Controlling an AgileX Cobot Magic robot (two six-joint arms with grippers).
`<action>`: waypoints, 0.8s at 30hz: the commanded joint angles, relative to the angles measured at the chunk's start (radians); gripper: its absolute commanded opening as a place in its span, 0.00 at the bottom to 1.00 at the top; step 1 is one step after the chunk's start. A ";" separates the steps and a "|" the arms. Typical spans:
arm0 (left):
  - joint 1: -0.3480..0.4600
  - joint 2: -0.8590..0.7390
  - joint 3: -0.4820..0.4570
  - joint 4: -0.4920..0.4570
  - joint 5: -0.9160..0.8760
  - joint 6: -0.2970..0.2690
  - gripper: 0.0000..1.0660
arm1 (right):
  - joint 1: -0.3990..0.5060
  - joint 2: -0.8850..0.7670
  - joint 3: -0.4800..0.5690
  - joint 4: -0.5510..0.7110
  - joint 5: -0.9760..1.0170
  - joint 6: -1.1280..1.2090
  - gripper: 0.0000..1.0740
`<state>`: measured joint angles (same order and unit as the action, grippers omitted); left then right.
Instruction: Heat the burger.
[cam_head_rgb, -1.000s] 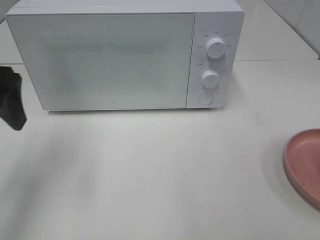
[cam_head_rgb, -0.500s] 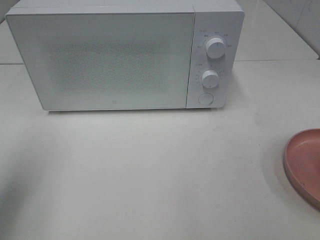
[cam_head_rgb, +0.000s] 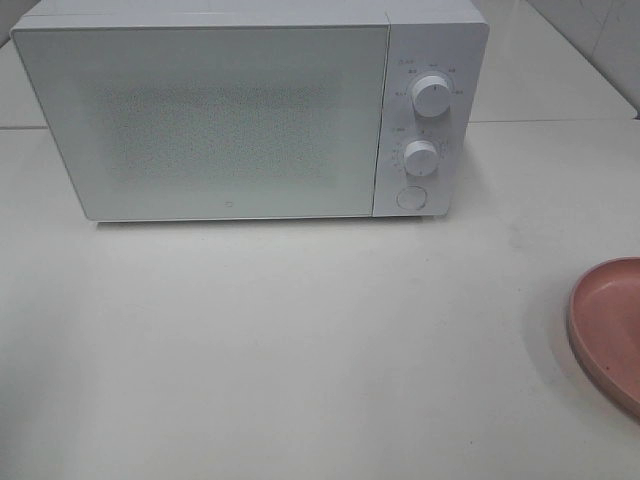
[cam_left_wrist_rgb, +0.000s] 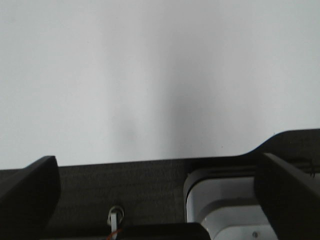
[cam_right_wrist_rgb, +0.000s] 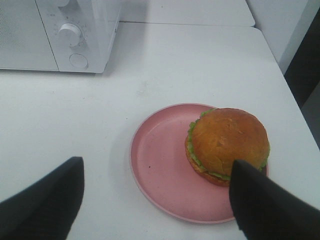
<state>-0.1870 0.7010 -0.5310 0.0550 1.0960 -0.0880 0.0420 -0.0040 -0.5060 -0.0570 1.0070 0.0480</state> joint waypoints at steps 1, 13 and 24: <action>0.002 -0.079 0.010 0.003 -0.022 -0.011 0.92 | -0.008 -0.027 0.005 0.000 -0.014 -0.014 0.71; 0.002 -0.475 0.010 -0.027 -0.023 -0.012 0.92 | -0.008 -0.027 0.005 0.000 -0.014 -0.014 0.71; 0.092 -0.689 0.010 -0.038 -0.024 -0.011 0.92 | -0.008 -0.027 0.005 0.000 -0.014 -0.014 0.71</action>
<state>-0.1010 0.0230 -0.5240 0.0210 1.0840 -0.0920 0.0420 -0.0040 -0.5060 -0.0570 1.0070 0.0480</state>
